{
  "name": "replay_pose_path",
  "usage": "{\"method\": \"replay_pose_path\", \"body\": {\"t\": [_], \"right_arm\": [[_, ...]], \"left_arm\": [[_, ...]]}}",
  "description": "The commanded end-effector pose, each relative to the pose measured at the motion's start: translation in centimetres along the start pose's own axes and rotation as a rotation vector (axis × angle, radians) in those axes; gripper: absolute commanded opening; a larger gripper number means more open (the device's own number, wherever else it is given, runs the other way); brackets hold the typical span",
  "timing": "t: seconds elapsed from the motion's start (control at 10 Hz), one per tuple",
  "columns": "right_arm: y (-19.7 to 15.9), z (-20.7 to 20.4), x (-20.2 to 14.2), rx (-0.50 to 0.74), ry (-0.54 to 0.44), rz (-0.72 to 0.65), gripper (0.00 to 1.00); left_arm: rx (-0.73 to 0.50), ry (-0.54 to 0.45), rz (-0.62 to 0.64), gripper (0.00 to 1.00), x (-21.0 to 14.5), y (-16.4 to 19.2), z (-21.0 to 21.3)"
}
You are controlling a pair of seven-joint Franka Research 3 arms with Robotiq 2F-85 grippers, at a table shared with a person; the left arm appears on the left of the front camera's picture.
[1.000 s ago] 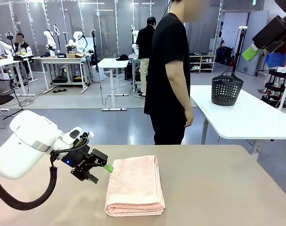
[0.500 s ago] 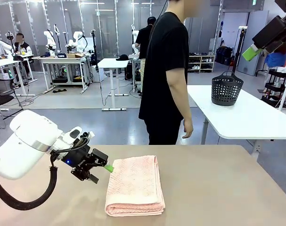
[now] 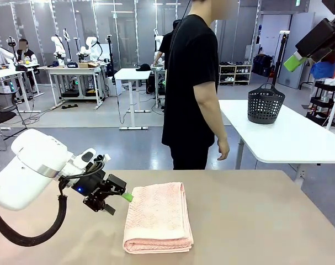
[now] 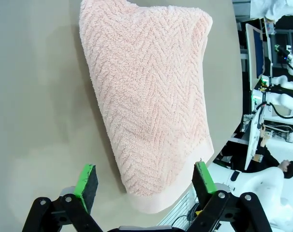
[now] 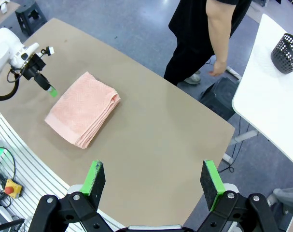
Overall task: Fold the towel.
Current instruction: Pick up the 100 cm Hotel Towel and place it on the left side of the table.
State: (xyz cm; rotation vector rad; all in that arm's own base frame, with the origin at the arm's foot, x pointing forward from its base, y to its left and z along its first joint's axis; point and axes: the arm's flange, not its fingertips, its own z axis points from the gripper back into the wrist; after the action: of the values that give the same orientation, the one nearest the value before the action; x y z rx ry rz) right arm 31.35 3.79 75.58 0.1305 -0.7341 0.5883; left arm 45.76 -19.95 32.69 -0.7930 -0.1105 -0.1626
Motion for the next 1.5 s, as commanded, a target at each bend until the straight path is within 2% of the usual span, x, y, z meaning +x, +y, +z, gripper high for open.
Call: {"method": "replay_pose_path", "body": {"t": [0.0, 0.3, 0.6, 0.9, 1.2, 1.3, 1.4], "right_arm": [[-0.2, 0.0, 0.1, -0.001, 0.001, -0.005, 1.0], [-0.2, 0.0, 0.1, -0.001, 0.001, -0.005, 1.0], [-0.2, 0.0, 0.1, -0.001, 0.001, -0.005, 1.0], [-0.2, 0.0, 0.1, -0.001, 0.001, -0.005, 1.0], [-0.2, 0.0, 0.1, -0.001, 0.001, -0.005, 1.0], [-0.2, 0.0, 0.1, -0.001, 0.001, -0.005, 1.0], [-0.2, 0.0, 0.1, -0.001, 0.001, -0.005, 1.0]], "left_arm": [[-0.037, -0.032, -0.019, 1.0, -0.1, 0.2, -0.7], [-0.121, -0.057, -0.023, 1.0, -0.1, 1.4, -1.8], [-0.126, -0.084, -0.027, 1.0, 0.0, 2.5, -3.2], [-0.224, -0.116, 0.015, 1.0, 0.2, 3.2, -4.7], [-0.246, -0.126, 0.036, 1.0, 0.3, 3.5, -6.0], [-0.249, -0.135, 0.045, 0.92, 0.4, 3.6, -6.3], [-0.26, -0.143, 0.043, 0.66, 0.5, 3.6, -6.3]]}}
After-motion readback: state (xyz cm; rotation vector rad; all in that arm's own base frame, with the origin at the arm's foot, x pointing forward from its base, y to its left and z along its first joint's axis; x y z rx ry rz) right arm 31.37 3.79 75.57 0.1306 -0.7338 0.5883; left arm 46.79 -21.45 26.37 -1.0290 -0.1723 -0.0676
